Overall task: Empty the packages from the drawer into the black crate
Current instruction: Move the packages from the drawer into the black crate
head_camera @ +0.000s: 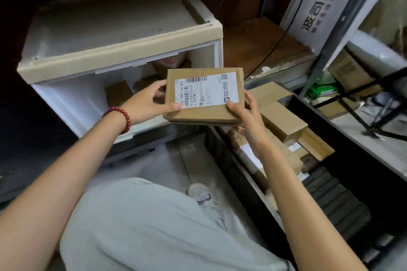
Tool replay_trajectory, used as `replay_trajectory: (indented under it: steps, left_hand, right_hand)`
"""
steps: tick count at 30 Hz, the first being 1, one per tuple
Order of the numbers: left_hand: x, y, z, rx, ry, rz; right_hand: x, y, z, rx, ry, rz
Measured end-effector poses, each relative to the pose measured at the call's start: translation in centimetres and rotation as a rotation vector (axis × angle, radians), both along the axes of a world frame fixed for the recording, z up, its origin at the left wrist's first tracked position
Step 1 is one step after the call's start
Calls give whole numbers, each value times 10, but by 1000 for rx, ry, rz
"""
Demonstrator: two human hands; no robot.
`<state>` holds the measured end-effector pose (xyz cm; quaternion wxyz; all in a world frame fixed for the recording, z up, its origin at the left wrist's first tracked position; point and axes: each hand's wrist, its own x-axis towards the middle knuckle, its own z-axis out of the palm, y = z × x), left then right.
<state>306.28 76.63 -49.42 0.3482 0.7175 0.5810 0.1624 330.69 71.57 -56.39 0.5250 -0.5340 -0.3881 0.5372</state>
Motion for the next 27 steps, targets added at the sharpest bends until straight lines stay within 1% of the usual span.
replay_trajectory:
  steps: [5,8,13,16,19,21,24,27]
  left_hand:
    - [85,19,22,42,9,-179]
    - [146,24,29,56,-4,-306]
    - [253,7,16,100,-127,-454]
    - [305,-9,-5,79,-174,-489]
    - [340,-14,-27,26,-179,-499]
    - [353,-13,-36,-2,-177,-449]
    - [362,-5,-45,25,-157,-375]
    - [367,9,-54,24,-130,-360]
  right_hand:
    - [67,-29,11,-17,-44,-101]
    - [111,-51,8,-55,-45,-227]
    - [173,-102,-7,-67,13,-437]
    - [201,-130,-23,-71,30,-555]
    - [221,-143,-32,-91,-19,-635]
    - [229,-142,-35,-93,-65,-663]
    - [239,-130,-40,-71,-102,-690]
    - [240,-113,-40,-59,-118,-682]
